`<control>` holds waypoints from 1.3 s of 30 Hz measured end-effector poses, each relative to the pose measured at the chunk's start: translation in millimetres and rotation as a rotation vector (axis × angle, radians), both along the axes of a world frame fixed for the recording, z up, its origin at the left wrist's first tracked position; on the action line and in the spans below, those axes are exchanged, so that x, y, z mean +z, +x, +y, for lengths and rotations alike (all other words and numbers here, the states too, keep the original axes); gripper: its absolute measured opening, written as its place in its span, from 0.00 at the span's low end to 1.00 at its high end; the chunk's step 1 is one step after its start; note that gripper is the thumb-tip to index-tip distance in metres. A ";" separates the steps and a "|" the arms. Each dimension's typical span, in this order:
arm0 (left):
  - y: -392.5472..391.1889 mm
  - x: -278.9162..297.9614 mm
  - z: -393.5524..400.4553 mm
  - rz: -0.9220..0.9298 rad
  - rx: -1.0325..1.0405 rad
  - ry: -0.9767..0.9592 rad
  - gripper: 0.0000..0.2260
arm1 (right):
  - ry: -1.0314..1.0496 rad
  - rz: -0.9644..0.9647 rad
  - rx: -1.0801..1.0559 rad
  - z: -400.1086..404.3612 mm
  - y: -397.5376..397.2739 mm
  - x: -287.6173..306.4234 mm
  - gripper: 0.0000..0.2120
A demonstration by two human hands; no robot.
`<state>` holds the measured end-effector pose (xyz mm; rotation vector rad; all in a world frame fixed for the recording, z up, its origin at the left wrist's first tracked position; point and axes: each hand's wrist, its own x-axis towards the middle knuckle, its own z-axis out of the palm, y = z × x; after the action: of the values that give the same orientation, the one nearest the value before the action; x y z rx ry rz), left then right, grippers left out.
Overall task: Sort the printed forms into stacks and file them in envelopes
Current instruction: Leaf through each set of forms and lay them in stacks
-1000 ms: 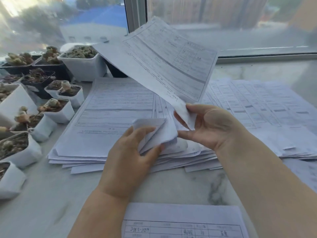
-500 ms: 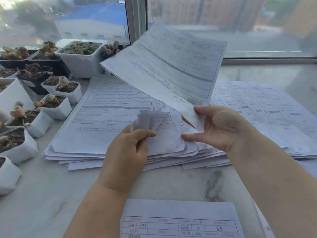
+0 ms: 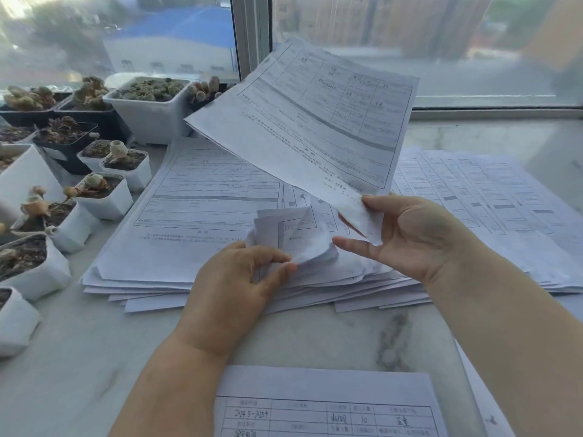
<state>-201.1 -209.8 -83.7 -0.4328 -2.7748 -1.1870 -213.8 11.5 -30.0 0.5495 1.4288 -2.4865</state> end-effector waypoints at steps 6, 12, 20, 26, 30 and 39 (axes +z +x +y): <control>-2.4 -2.2 -1.4 0.098 -0.027 0.013 0.15 | 0.051 -0.042 0.061 -4.0 -0.2 -3.4 0.11; -2.7 -2.0 -1.2 0.085 0.002 0.036 0.13 | -0.050 -0.067 0.042 -11.4 -2.0 -2.2 0.09; 4.4 -2.0 7.8 0.122 0.057 -0.001 0.30 | 0.019 -0.057 -0.079 -10.0 -5.0 -0.2 0.10; 3.4 -7.8 3.3 0.096 0.138 -0.056 0.23 | 0.101 0.022 -0.289 14.1 8.2 13.5 0.11; 1.1 0.0 2.3 0.180 0.421 0.266 0.09 | 0.403 0.095 -0.401 54.7 27.8 39.1 0.12; 5.2 15.5 0.9 0.418 0.570 0.486 0.11 | 0.806 -0.047 0.220 12.6 8.1 46.0 0.09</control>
<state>-195.9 -208.9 -68.2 0.1400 -1.9653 -1.3518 -205.7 24.1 16.0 0.5277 2.3052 -1.6472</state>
